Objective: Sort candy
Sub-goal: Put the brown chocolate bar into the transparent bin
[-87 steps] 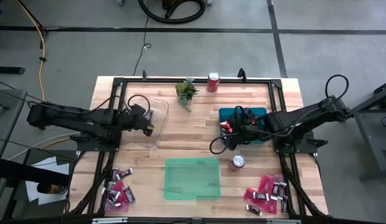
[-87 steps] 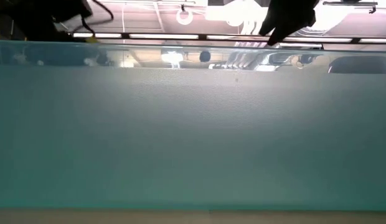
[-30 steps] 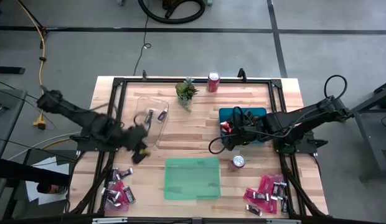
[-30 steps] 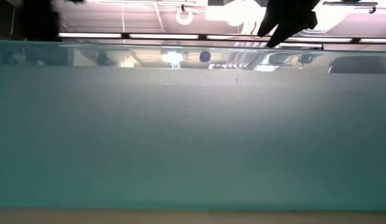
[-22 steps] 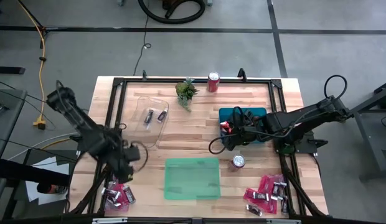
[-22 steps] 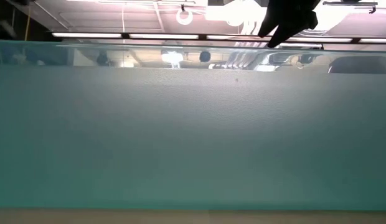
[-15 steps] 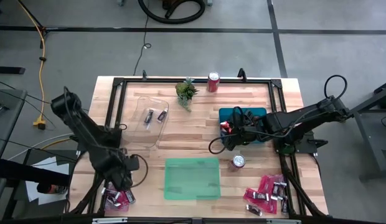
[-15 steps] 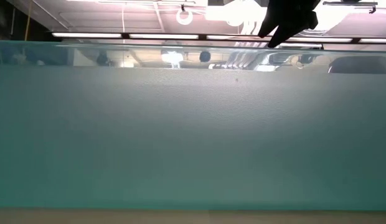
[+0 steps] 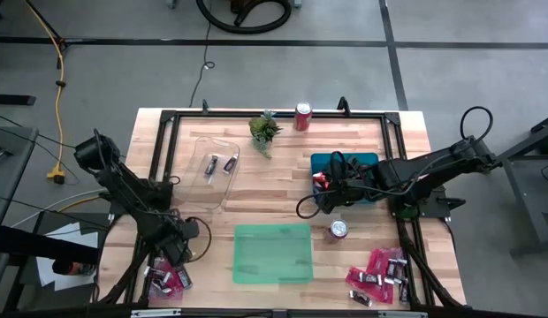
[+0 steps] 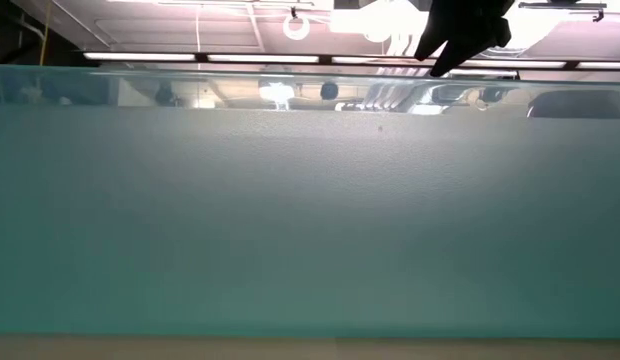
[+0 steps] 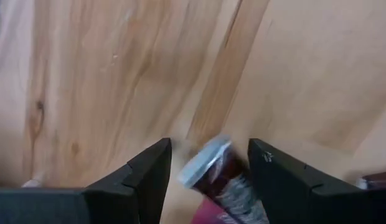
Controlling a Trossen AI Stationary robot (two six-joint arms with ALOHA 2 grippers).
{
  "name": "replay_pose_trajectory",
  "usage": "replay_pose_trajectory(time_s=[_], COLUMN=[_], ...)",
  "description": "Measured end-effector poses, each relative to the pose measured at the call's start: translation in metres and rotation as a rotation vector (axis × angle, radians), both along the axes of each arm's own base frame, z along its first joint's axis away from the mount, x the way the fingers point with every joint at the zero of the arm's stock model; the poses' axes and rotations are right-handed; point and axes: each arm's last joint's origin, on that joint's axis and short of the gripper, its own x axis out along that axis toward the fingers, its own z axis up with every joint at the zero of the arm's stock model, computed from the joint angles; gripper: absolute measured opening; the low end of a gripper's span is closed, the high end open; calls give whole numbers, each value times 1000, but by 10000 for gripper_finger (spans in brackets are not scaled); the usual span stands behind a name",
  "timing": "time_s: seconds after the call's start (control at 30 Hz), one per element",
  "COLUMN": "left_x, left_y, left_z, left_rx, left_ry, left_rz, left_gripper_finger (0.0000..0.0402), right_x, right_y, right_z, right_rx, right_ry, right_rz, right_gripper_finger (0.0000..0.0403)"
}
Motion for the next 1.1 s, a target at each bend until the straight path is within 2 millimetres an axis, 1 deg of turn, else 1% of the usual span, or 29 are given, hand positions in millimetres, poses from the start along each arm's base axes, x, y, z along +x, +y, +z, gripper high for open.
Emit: replay_pose_trajectory(time_s=[0.13,0.2,0.23,0.3,0.4,0.43,0.53,0.63,0.83,0.97,1.1], left_x=[1,1,2,2,3,3,3,4,4,9,23], left_y=[0,0,0,0,-2,-2,-2,-2,6,15,29], left_z=[-2,-2,-2,-2,-1,-1,3,11,35,60,93], left_rx=[-22,-26,-31,-49,-77,-82,-114,-160,-246,-332,-323], left_ry=[-5,-6,-4,4,-2,-4,-24,-77,-213,-436,-774], left_rz=[-12,-3,5,20,44,59,84,108,166,216,302], left_gripper_finger=[200,187,173,129,36,19,9,2,0,0,0], right_x=[0,0,0,0,0,0,0,0,0,0,1], right_y=[0,0,0,0,0,0,0,0,0,0,1], right_z=[0,0,0,0,0,0,0,0,0,0,0], right_rx=[0,-1,-1,-1,-1,-1,-2,-2,-1,4,28], right_ry=[1,2,2,2,2,4,6,6,6,11,0], right_rz=[0,0,0,0,0,0,0,0,1,11,20], right_gripper_finger=[256,256,256,256,256,256,256,256,256,256,256])
